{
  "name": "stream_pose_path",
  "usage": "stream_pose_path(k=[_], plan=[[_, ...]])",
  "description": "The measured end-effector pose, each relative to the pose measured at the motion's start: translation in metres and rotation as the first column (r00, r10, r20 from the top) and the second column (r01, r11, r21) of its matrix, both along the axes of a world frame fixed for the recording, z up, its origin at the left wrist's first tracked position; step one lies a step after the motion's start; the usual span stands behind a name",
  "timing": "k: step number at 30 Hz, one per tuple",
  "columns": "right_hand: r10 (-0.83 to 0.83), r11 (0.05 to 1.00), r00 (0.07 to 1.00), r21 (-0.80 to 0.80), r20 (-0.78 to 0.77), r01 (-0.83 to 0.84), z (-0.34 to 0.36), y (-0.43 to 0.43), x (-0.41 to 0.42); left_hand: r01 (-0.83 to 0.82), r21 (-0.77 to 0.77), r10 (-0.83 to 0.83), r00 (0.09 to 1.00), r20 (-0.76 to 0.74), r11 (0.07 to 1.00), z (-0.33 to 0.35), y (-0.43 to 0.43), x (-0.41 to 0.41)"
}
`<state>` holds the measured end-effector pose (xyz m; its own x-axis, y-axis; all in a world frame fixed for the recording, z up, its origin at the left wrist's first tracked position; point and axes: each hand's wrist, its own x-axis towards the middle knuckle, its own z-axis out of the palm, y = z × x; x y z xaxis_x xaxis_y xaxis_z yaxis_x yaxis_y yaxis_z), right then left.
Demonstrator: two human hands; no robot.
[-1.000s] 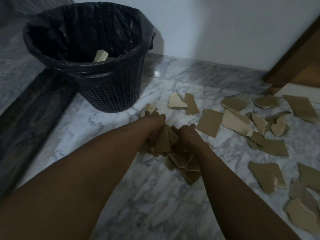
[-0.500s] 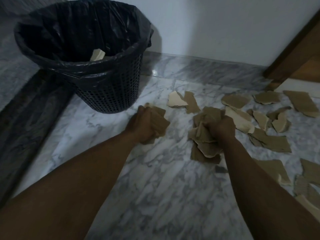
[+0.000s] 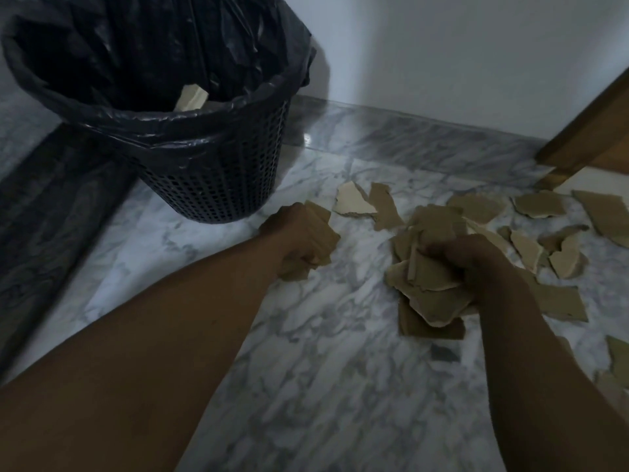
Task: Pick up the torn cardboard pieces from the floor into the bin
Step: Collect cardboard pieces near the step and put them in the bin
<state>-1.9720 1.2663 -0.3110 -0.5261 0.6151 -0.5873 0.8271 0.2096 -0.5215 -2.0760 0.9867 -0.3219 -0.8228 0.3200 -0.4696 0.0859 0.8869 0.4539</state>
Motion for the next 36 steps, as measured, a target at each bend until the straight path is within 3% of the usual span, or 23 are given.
stream_pose_path(k=[2,3,7,9,11,13,16,22,26,31,34,36], plan=[[-0.020,0.993,1.000,-0.113,-0.012,0.018,0.007,0.008,-0.003,0.018,-0.001,-0.018,1.000,0.008,1.000,-0.007,-0.001,-0.005],[-0.028,0.977,0.995,-0.211,-0.096,0.007,0.011,0.004,-0.003,0.010,-0.017,-0.009,1.000,0.018,1.000,-0.006,-0.001,-0.005],[-0.049,0.952,0.982,-0.305,-0.184,-0.009,0.006,-0.023,-0.056,0.002,-0.070,-0.002,1.000,0.012,0.998,-0.003,-0.001,-0.008],[0.024,0.976,0.980,-0.207,-0.198,-0.066,0.001,-0.052,-0.083,-0.016,-0.066,0.015,1.000,-0.013,0.998,-0.008,-0.003,-0.010],[0.150,0.988,0.979,-0.006,-0.137,-0.152,-0.010,-0.075,-0.108,-0.012,-0.086,0.009,0.999,-0.033,0.996,-0.016,-0.006,-0.010],[0.311,0.930,0.950,0.207,-0.003,-0.304,-0.015,-0.090,-0.124,-0.011,-0.055,0.006,0.997,-0.073,0.998,-0.020,-0.008,-0.008],[0.381,0.903,0.925,0.210,0.008,-0.374,-0.010,-0.099,-0.132,-0.072,-0.010,0.070,0.991,-0.117,0.997,-0.020,-0.011,0.001],[0.221,0.968,0.966,0.146,-0.135,-0.201,-0.007,-0.117,-0.074,-0.310,0.033,0.309,0.922,-0.233,0.950,-0.010,-0.006,0.040],[0.140,0.983,0.984,0.132,-0.113,-0.124,-0.010,-0.134,-0.020,-0.337,0.098,0.351,0.910,-0.220,0.936,0.004,-0.014,0.079],[-0.025,0.997,0.995,-0.074,-0.092,0.018,-0.003,-0.154,0.038,-0.280,0.113,0.296,0.940,-0.171,0.953,0.011,-0.036,0.134],[0.009,0.997,1.000,-0.071,-0.009,-0.009,0.022,-0.160,0.053,-0.336,0.133,0.349,0.933,-0.087,0.932,0.024,-0.043,0.148],[0.078,0.994,0.994,-0.072,-0.080,-0.084,0.043,-0.146,0.033,-0.355,0.191,0.380,0.918,-0.112,0.915,0.052,-0.042,0.139]])
